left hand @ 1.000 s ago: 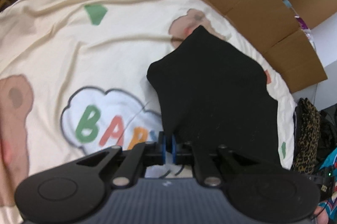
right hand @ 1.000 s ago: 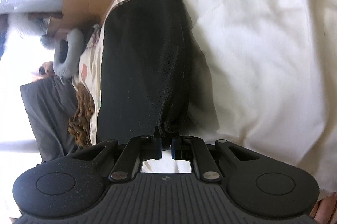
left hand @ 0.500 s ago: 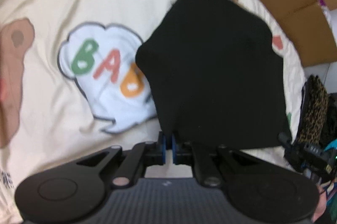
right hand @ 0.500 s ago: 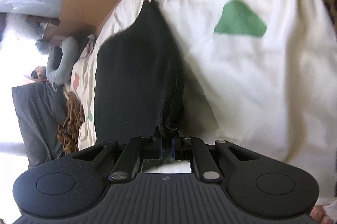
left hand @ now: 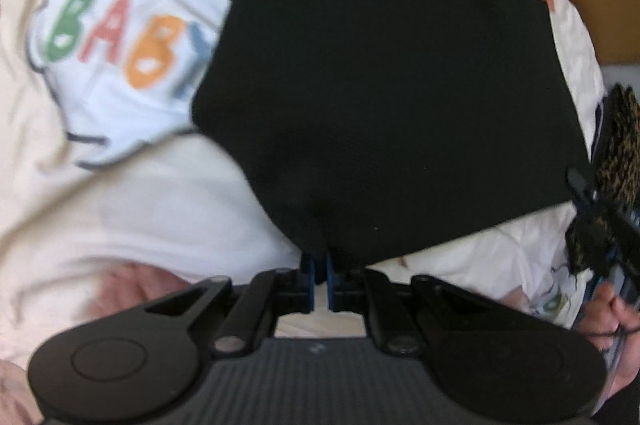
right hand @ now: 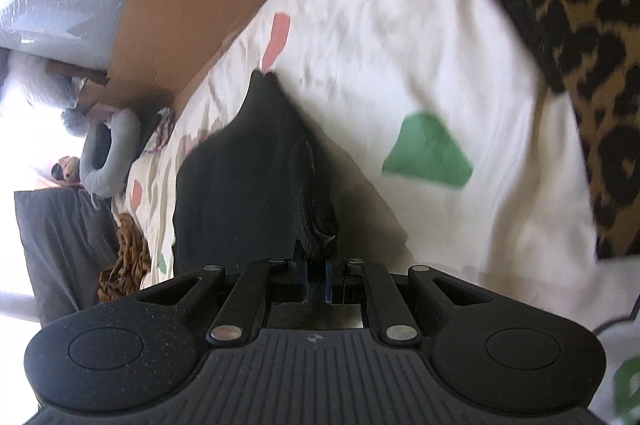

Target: Fold clothes

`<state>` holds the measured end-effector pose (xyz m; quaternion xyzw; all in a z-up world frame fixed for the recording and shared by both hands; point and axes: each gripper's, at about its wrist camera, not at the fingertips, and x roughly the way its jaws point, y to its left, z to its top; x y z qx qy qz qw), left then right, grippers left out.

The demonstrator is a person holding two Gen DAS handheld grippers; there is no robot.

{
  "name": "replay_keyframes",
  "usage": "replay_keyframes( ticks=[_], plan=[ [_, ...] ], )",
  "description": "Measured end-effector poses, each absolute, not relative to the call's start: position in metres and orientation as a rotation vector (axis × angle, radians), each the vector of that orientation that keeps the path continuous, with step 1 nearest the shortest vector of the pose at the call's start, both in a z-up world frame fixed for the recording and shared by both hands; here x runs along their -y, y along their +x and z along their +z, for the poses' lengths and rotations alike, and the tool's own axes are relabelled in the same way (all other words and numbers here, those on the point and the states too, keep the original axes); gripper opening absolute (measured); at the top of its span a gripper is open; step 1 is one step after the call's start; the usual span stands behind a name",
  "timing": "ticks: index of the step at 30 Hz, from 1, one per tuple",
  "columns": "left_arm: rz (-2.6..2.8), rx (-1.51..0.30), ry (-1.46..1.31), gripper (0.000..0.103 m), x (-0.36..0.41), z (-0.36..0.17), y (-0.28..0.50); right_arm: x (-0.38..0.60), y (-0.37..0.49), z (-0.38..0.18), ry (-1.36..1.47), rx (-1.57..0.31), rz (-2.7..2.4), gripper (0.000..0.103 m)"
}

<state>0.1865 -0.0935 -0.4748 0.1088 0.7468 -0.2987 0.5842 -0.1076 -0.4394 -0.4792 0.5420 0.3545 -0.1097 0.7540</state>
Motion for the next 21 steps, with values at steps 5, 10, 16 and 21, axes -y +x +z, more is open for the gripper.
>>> replay_keyframes(
  ticks=[5,10,16,21],
  plan=[
    [-0.733,-1.727,0.318,0.005,0.111,-0.477,0.16,0.457,-0.107,-0.477,1.157,-0.755,-0.263,0.006],
    [-0.761,-1.754,0.321,0.005,0.12,-0.477,0.145,0.468,-0.104,-0.475,1.142,-0.74,-0.296,0.006],
    [-0.778,-1.805,0.314,0.005,0.131,-0.476,0.128,0.481,-0.106,-0.468,1.136,-0.72,-0.329,0.005],
    [-0.866,-1.834,0.325,0.005,0.144,-0.468,0.104,0.498,-0.115,-0.461,1.137,-0.695,-0.382,0.005]
  ],
)
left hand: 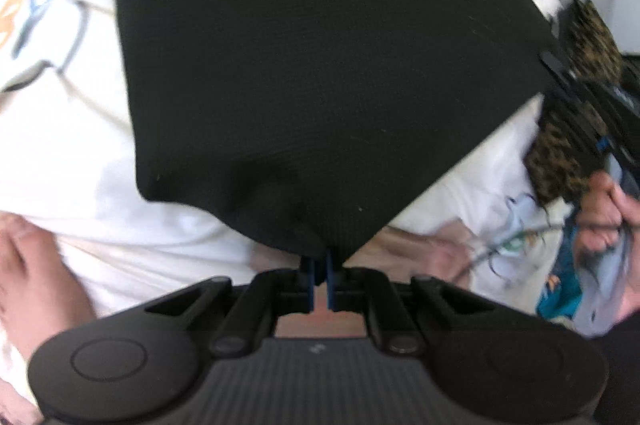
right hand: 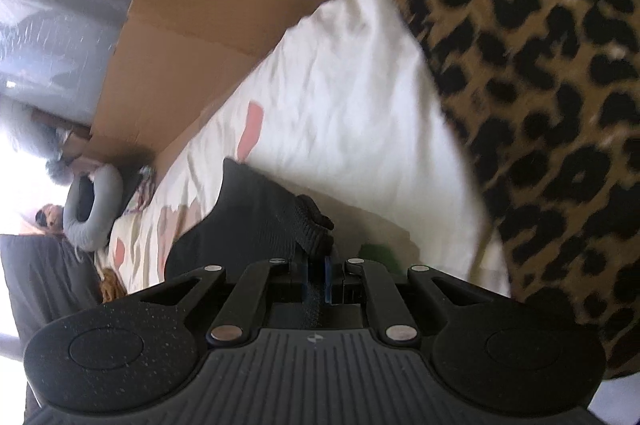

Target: Fold clothes

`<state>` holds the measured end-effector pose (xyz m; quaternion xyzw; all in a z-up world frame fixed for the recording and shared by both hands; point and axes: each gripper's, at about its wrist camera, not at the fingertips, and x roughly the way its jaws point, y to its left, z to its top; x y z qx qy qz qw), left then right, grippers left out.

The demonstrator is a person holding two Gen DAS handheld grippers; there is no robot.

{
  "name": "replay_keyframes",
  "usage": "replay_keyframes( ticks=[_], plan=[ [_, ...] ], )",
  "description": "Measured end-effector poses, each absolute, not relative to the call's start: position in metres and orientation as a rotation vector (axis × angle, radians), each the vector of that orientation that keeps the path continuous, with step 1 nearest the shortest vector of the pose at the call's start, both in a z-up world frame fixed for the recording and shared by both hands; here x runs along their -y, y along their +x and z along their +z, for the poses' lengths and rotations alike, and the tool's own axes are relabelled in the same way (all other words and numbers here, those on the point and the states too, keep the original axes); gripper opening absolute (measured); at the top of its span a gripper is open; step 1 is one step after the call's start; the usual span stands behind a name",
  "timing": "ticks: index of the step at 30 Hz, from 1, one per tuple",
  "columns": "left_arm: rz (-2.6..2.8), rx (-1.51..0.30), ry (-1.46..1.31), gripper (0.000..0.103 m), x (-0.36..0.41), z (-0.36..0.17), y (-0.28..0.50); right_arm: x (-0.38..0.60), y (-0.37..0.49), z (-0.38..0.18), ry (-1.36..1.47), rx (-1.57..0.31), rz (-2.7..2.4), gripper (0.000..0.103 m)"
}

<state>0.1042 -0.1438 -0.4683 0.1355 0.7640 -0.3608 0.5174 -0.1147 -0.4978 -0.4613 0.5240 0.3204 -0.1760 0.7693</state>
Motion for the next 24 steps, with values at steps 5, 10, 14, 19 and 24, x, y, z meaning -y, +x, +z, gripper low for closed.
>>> replay_keyframes(
  ticks=[5,10,14,19,24],
  plan=[
    [-0.907,-1.846,0.346,0.005,0.153,-0.468,0.088,0.506,-0.125,-0.463,1.133,-0.696,-0.433,0.005],
    [-0.897,-1.871,0.453,0.006,0.161,-0.473,0.072,0.508,-0.131,-0.479,1.147,-0.731,-0.477,0.007],
    [-0.938,-1.848,0.548,0.008,0.157,-0.466,0.075,0.508,-0.139,-0.482,1.161,-0.732,-0.483,0.014],
    [-1.019,-1.761,0.578,0.012,0.166,-0.442,0.086,0.503,-0.152,-0.481,1.186,-0.731,-0.466,0.031],
    [-1.119,-1.632,0.583,0.02,0.187,-0.414,0.097,0.494,-0.16,-0.483,1.217,-0.739,-0.446,0.031]
  ],
)
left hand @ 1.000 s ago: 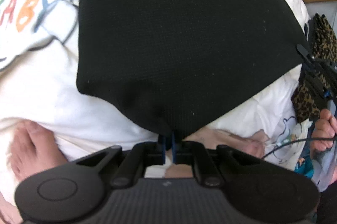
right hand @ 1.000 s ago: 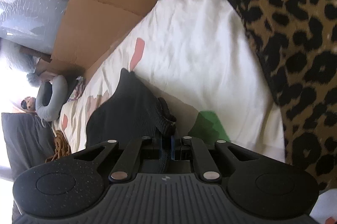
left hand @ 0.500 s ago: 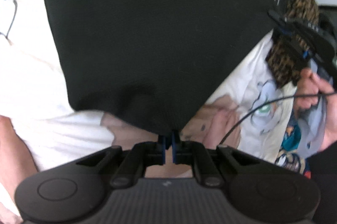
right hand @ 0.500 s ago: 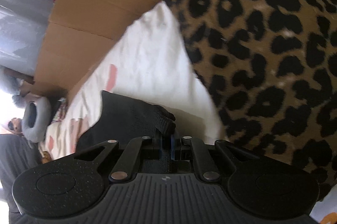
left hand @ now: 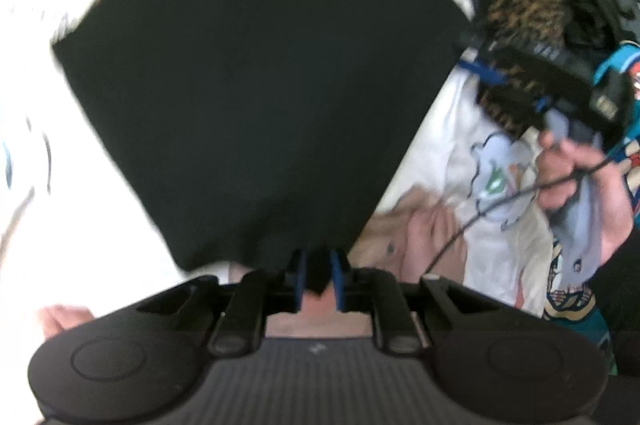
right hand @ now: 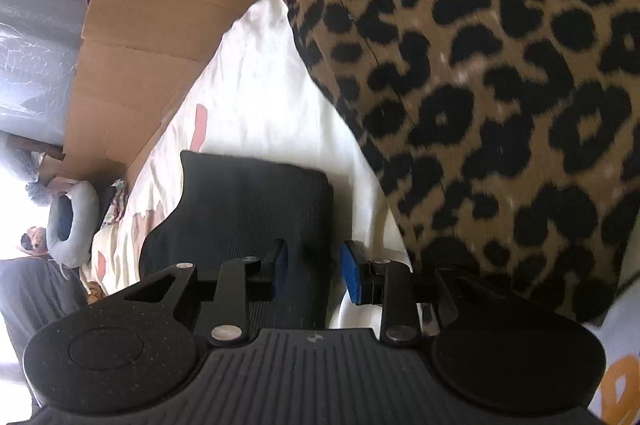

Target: Fold clothes

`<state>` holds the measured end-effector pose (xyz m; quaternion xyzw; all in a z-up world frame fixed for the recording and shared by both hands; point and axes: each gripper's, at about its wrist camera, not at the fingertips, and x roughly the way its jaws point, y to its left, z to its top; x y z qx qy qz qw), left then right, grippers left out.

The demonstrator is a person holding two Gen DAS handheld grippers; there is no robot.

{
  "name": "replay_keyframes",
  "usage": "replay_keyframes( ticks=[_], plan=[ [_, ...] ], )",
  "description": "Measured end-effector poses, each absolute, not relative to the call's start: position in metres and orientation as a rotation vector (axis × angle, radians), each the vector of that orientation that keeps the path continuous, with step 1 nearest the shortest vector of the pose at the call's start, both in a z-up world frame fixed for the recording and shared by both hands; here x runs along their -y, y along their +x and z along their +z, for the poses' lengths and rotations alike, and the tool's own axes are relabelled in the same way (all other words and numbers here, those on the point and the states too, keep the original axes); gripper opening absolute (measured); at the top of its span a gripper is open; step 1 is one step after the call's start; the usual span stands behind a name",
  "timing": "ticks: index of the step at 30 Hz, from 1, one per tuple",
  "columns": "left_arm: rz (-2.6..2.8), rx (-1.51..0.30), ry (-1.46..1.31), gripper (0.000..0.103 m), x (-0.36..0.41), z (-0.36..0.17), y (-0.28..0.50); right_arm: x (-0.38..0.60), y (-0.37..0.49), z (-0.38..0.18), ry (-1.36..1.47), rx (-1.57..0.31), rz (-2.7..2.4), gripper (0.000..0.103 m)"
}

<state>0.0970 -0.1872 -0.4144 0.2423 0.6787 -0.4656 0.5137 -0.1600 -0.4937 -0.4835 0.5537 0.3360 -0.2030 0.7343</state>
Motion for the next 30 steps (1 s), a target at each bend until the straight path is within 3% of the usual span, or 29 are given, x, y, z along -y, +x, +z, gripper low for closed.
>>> replay_keyframes(
  ticks=[2,5,11,15,19,21,30],
  plan=[
    [-1.144,-1.563,0.579,0.026,0.199,-0.406,0.109,0.489,-0.161,-0.484,1.22,-0.746,-0.436,0.031],
    [-1.156,-1.388,0.564,0.042,0.218,-0.388,0.128,0.483,-0.16,-0.485,1.219,-0.761,-0.416,0.031],
    [-1.136,-1.219,0.502,0.043,0.244,-0.375,0.171,0.475,-0.153,-0.486,1.213,-0.788,-0.384,0.031],
    [-1.124,-1.09,0.478,0.053,0.257,-0.365,0.187,0.47,-0.149,-0.486,1.212,-0.797,-0.381,0.032],
    [-1.165,-0.971,0.488,0.054,0.276,-0.359,0.184,0.464,-0.144,-0.489,1.222,-0.802,-0.38,0.034],
    [-1.206,-0.936,0.491,0.054,0.284,-0.36,0.181,0.463,-0.142,-0.49,1.227,-0.803,-0.379,0.04],
    [-1.27,-0.729,0.536,0.048,0.29,-0.382,0.173,0.45,-0.135,-0.501,1.25,-0.823,-0.344,0.043]
  ],
)
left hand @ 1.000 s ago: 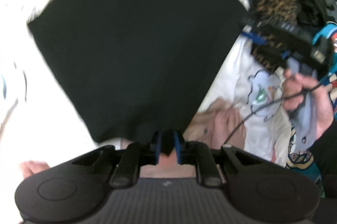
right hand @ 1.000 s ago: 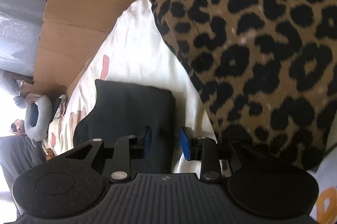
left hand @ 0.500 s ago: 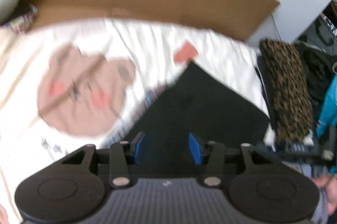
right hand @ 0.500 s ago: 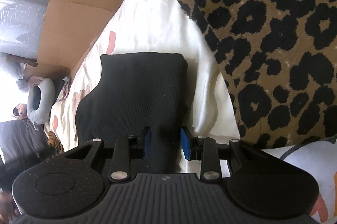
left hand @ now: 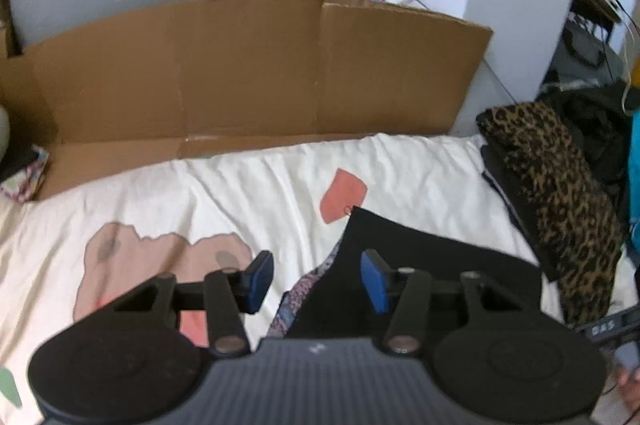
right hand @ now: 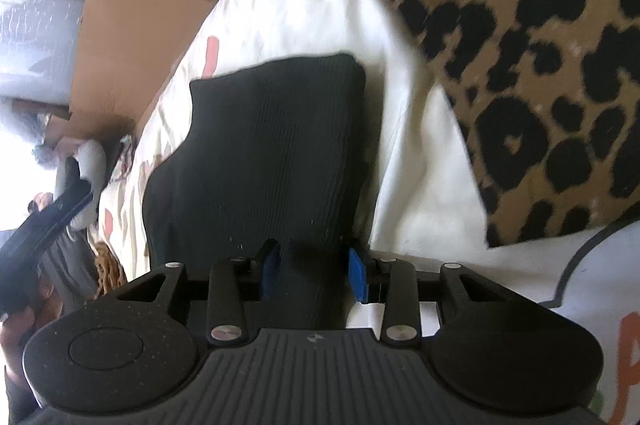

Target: Fold clothes

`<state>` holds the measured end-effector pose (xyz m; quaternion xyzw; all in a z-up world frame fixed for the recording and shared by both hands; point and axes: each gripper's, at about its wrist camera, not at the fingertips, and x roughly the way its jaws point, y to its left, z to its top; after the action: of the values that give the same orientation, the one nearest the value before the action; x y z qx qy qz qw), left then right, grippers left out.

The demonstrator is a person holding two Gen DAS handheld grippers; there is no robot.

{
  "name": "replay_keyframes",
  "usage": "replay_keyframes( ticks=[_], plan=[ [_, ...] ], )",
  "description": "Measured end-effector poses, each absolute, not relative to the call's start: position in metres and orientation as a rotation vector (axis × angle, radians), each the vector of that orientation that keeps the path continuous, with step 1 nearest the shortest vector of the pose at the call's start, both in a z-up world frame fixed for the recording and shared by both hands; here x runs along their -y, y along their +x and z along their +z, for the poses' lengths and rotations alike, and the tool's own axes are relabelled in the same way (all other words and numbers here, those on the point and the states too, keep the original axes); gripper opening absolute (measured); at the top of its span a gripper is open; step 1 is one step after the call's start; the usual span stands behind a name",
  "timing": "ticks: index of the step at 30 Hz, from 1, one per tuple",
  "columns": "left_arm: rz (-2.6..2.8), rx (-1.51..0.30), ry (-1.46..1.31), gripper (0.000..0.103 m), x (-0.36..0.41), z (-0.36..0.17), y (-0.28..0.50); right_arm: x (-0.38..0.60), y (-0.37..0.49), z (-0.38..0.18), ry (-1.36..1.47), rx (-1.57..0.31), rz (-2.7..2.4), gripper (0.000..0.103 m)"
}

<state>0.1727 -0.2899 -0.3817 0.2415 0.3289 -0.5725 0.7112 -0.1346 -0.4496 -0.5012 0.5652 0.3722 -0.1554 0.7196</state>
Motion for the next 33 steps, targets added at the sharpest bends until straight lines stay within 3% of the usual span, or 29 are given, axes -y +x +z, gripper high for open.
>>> replay_keyframes(
  ticks=[4,11,17,22,33],
  plan=[
    [-1.276,-0.746,0.559,0.039,0.289,-0.399,0.174,0.449,-0.136,-0.503,1.262,-0.823,-0.338,0.043],
    [-1.31,-0.746,0.595,0.038,0.289,-0.424,0.172,0.451,-0.137,-0.504,1.252,-0.816,-0.315,0.048],
    [-1.288,-0.764,0.629,0.028,0.29,-0.44,0.174,0.452,-0.143,-0.505,1.264,-0.798,-0.312,0.049],
    [-1.268,-0.773,0.613,0.003,0.289,-0.439,0.182,0.452,-0.146,-0.504,1.275,-0.783,-0.311,0.049],
    [-1.236,-0.743,0.58,0.001,0.282,-0.428,0.19,0.454,-0.154,-0.504,1.3,-0.759,-0.303,0.05]
  ],
)
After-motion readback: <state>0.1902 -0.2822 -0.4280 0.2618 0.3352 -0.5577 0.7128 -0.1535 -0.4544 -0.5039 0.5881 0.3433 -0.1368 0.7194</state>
